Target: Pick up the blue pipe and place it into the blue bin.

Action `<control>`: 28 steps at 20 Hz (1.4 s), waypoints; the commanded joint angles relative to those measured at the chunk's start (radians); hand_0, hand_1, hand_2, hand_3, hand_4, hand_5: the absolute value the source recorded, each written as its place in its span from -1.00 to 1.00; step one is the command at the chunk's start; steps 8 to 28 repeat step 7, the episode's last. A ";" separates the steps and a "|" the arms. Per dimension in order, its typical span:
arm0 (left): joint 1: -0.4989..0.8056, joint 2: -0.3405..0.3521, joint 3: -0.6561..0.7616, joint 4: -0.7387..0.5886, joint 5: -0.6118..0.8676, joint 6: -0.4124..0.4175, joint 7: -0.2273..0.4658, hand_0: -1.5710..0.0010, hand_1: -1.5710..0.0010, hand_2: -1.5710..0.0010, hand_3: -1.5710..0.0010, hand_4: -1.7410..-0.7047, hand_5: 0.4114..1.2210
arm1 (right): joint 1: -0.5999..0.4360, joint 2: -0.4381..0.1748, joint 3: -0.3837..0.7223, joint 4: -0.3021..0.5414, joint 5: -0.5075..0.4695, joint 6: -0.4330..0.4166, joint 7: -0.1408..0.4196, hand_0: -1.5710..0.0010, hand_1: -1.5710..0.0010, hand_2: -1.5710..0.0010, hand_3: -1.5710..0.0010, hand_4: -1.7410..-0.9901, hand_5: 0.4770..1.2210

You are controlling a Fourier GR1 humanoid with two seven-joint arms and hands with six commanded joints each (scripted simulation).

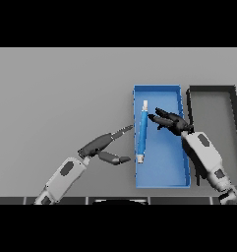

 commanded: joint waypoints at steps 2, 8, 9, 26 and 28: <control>0.010 0.006 0.000 -0.011 0.006 -0.003 0.002 1.00 1.00 1.00 1.00 0.58 -0.86 | 0.003 -0.006 0.009 0.000 -0.002 -0.003 -0.015 0.98 0.99 0.99 0.99 0.62 -0.47; -0.004 0.008 0.013 -0.026 0.024 -0.003 0.025 1.00 1.00 1.00 1.00 0.58 -0.86 | -0.006 -0.011 0.024 0.006 -0.025 0.005 -0.034 0.99 0.99 0.99 0.99 0.63 -0.46; -0.004 0.008 0.013 -0.026 0.024 -0.003 0.025 1.00 1.00 1.00 1.00 0.58 -0.86 | -0.006 -0.011 0.024 0.006 -0.025 0.005 -0.034 0.99 0.99 0.99 0.99 0.63 -0.46; -0.004 0.008 0.013 -0.026 0.024 -0.003 0.025 1.00 1.00 1.00 1.00 0.58 -0.86 | -0.006 -0.011 0.024 0.006 -0.025 0.005 -0.034 0.99 0.99 0.99 0.99 0.63 -0.46; -0.004 0.008 0.013 -0.026 0.024 -0.003 0.025 1.00 1.00 1.00 1.00 0.58 -0.86 | -0.006 -0.011 0.024 0.006 -0.025 0.005 -0.034 0.99 0.99 0.99 0.99 0.63 -0.46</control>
